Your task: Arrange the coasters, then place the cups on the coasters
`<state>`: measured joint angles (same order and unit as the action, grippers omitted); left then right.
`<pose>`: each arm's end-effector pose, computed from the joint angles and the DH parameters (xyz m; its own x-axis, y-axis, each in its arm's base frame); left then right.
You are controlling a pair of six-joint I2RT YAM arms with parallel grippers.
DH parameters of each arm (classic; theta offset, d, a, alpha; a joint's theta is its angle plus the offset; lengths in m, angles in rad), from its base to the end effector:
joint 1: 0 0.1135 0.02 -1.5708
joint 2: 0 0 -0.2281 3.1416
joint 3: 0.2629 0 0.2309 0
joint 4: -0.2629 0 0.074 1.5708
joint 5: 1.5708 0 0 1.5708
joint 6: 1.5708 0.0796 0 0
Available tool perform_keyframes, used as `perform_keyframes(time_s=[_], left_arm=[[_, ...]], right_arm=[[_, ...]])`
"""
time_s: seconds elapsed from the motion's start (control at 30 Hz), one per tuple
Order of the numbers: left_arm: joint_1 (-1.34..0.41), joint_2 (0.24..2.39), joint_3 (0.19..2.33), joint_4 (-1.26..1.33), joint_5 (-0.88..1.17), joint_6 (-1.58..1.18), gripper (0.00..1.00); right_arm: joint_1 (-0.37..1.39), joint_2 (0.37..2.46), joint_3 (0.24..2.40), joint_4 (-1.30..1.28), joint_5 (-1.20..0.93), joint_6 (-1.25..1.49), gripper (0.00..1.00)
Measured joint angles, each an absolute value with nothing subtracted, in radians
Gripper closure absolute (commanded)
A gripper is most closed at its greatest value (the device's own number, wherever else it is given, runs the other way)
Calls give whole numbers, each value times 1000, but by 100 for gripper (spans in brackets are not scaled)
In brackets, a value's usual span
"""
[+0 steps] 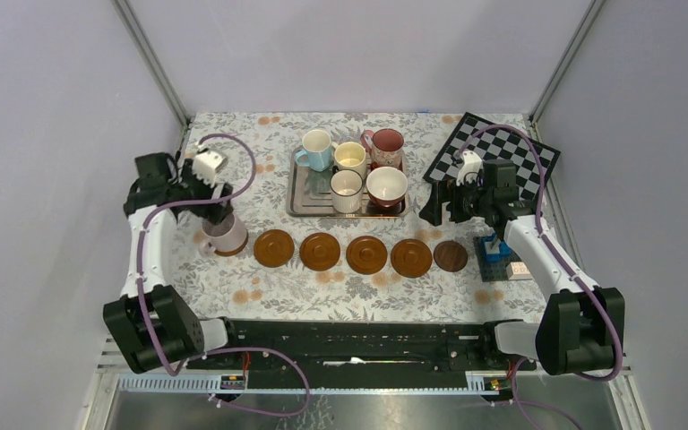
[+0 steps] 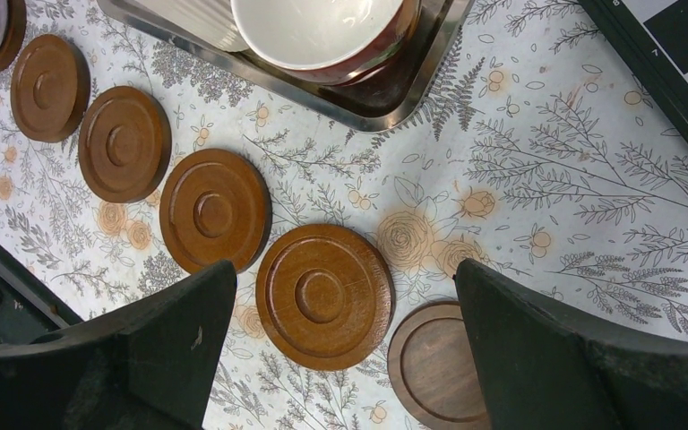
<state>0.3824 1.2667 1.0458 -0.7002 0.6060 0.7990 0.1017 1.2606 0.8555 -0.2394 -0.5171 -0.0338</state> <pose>0.2644 0.0575 0.2298 -0.5059 0.4314 -0.7469 0.5385 0.8344 0.1172 0.2879 0.0689 0.2120 -0.5811 -0.0888 -0.8090 -0.5013 0.8221 0.2698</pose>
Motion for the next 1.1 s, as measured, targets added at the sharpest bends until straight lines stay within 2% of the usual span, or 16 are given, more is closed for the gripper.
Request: perform_keyframes(time_s=[0.17,0.33,0.57,0.83,1.1], left_arm=[[167,1314,1138,-636,564,636,17],[15,1478,1282,-611,499,566,18],[-53,1707,1422,-575,431,517,19],[-76,1797,1487,-553,403,484,19],[-119,1963,1641,-533,398,490,23]], right_arm=[[102,1263,882,-265,-517,-49,0],[102,1263,894,-289,-517,-79,0],[102,1263,897,-322,-517,-112,1],[102,1263,896,-324,-519,-116,0],[102,1263,896,-324,-525,-117,1]])
